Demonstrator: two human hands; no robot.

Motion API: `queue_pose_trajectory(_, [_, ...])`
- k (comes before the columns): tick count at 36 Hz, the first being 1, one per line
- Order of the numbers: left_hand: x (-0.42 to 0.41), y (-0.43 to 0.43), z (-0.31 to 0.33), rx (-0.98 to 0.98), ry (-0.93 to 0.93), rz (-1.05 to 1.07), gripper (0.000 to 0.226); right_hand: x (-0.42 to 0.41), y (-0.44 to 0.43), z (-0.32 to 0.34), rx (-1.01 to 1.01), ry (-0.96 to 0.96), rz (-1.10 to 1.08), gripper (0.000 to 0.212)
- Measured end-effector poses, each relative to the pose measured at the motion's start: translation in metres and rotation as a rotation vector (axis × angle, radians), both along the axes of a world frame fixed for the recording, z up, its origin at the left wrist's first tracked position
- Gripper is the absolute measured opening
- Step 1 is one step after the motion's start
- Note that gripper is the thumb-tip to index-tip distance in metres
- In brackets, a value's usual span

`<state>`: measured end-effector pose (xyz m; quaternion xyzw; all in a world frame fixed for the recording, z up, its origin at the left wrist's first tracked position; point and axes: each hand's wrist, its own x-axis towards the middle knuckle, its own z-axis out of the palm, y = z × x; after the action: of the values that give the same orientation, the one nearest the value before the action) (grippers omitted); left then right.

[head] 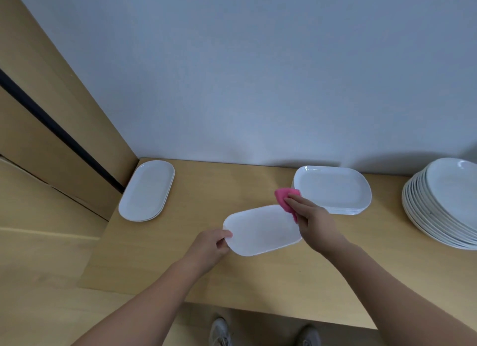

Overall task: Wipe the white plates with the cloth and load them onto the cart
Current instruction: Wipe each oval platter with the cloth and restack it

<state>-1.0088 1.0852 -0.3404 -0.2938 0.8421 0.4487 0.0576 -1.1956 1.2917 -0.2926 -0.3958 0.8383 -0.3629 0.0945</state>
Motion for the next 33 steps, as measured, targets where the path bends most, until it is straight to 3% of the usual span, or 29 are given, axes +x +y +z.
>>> queue_pose_trajectory(12, [-0.002,-0.002,0.015,-0.056,0.099,0.047,0.006,0.002,-0.006,0.034,-0.091,0.039,-0.030,0.044])
queue_pose_trajectory(16, [-0.003,-0.004,0.019,-0.073,0.141,0.045,0.011,0.007,-0.008,0.033,-0.108,0.041,-0.035,0.045])
queue_pose_trajectory(19, [-0.003,-0.001,0.024,0.061,0.194,0.090,0.027,0.011,-0.011,0.032,-0.132,0.032,-0.032,0.046])
queue_pose_trajectory(24, [-0.006,0.008,0.034,0.410,0.229,0.256,0.035,0.025,-0.020,0.027,-0.140,0.063,0.049,0.048])
queue_pose_trajectory(33, [-0.002,0.007,0.036,0.593,0.170,0.315,0.035,0.054,-0.067,-0.011,0.114,0.070,0.259,0.054])
